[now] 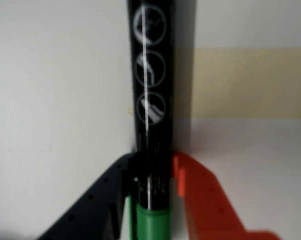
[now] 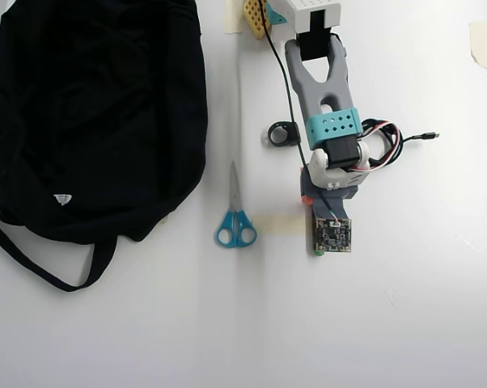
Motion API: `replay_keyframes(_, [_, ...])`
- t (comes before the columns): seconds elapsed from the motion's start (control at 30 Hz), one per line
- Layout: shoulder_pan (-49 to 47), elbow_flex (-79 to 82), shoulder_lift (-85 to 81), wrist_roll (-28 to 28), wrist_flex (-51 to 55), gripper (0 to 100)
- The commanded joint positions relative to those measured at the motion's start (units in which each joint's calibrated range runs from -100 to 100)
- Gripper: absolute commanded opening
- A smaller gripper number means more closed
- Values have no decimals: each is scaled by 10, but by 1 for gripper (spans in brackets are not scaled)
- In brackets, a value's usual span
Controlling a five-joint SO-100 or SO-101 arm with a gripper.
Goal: Put the green marker into the black bag
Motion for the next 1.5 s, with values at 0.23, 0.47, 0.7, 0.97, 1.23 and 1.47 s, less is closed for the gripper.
replay_keyframes(0.23, [-1,-17,-16,4,4,2])
replay_keyframes(0.47, [-2,-63,-15,5,48,2])
replay_keyframes(0.7, [0,-73,-16,5,49,2])
replay_keyframes(0.97, [-3,-73,-16,2,49,2])
replay_keyframes(1.23, [-2,-79,-16,1,52,2])
replay_keyframes(1.47, [0,-136,-16,4,94,2])
